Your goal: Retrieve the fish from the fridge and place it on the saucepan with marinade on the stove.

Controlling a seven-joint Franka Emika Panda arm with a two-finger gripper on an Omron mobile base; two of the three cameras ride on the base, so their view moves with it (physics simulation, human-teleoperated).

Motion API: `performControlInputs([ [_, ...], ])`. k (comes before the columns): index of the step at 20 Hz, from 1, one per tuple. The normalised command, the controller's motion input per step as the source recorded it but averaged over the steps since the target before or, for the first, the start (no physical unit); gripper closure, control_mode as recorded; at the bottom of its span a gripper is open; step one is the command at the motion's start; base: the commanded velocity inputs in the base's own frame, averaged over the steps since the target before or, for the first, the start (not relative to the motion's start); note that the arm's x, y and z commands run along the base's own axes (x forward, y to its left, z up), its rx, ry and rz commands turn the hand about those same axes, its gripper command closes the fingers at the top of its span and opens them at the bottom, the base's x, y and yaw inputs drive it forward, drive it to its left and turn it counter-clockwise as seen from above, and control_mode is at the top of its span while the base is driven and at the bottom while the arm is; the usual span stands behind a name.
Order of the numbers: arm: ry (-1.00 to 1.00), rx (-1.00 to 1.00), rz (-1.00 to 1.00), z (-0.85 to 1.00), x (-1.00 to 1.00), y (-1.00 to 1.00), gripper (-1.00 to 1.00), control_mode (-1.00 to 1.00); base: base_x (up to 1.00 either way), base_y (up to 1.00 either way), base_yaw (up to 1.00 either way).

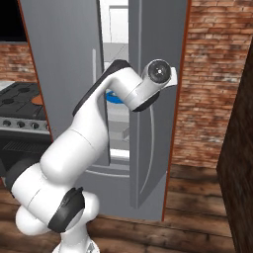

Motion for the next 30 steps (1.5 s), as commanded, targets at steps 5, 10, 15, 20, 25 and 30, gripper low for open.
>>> performControlInputs([
  [5,0.00,0.00,0.00,0.00,0.00,0.00,-1.00,-1.00,0.00,0.00,0.00],
  [10,0.00,0.00,0.00,0.00,0.00,0.00,-1.00,-1.00,0.00,0.00,0.00],
  [15,0.00,0.00,0.00,0.00,-0.07,0.00,-1.00,-1.00,0.00,0.00,0.00],
  [20,0.00,0.00,-0.01,0.08,-0.31,0.00,-1.00,-1.00,0.00,0.00,0.00],
  [25,0.00,-0.02,-0.07,0.42,-0.54,0.01,-1.00,-1.00,0.00,0.00,0.00],
  [30,0.01,-0.09,-0.18,0.53,-0.52,0.34,-1.00,-1.00,0.00,0.00,0.00],
])
